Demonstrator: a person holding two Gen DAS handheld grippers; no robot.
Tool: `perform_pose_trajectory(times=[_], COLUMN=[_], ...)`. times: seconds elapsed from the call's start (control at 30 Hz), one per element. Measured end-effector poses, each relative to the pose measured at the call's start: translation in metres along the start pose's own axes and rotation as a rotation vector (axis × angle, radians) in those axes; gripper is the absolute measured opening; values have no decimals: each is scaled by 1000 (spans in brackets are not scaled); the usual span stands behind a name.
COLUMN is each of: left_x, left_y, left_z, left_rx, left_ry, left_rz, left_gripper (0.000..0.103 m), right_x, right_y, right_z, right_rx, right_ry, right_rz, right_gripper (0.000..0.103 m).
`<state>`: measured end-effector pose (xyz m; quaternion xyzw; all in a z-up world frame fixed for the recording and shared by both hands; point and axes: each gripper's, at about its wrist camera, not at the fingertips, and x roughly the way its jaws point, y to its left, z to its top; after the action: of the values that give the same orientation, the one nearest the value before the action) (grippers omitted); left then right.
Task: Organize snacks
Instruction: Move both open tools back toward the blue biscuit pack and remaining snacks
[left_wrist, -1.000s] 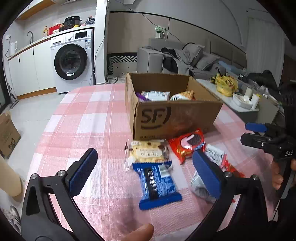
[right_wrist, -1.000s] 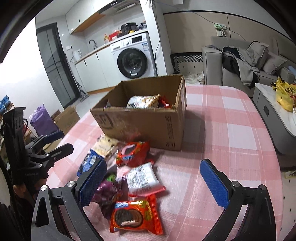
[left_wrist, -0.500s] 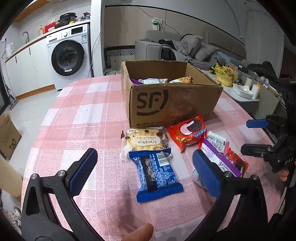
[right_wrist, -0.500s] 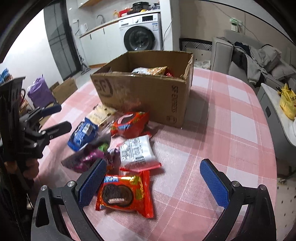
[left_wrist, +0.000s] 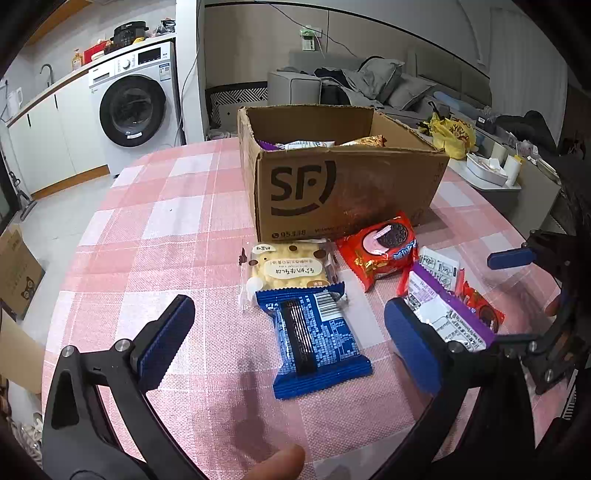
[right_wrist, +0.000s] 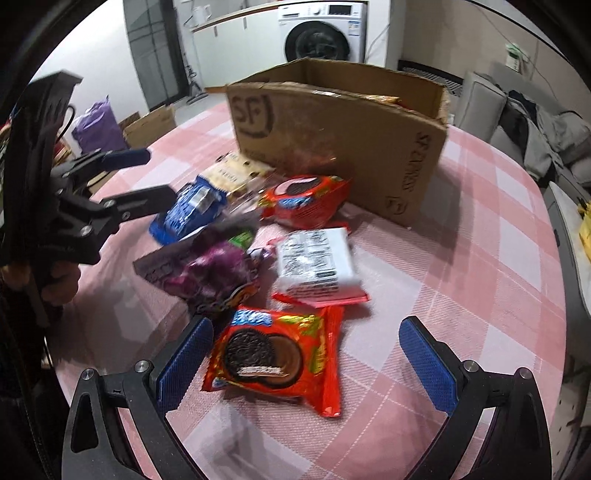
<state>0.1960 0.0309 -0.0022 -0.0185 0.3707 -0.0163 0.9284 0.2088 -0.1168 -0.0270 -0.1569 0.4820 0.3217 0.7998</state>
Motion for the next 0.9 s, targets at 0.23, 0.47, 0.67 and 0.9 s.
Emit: perform_pose_trajectory(times=[0.23,0.47,0.67,0.9], left_x=[7,23,42,52], left_y=[0,-1,-2,2], left_z=[-2,-6,-12,-14], left_rx=[5,3,-1,-12], left_ry=[20,71,131,158], left_rz=[5,24,44,44], left_gripper=[102,102,102,102], right_x=[10,8,8,10], right_y=[-6,-27,-33,-31], right_z=[-4,-10,-14,-17], right_rx=[9,56,47,21], right_ry=[44,49,50,54], right_rz=[-24,-61,-32,-37], right_gripper=[103,103,103,103])
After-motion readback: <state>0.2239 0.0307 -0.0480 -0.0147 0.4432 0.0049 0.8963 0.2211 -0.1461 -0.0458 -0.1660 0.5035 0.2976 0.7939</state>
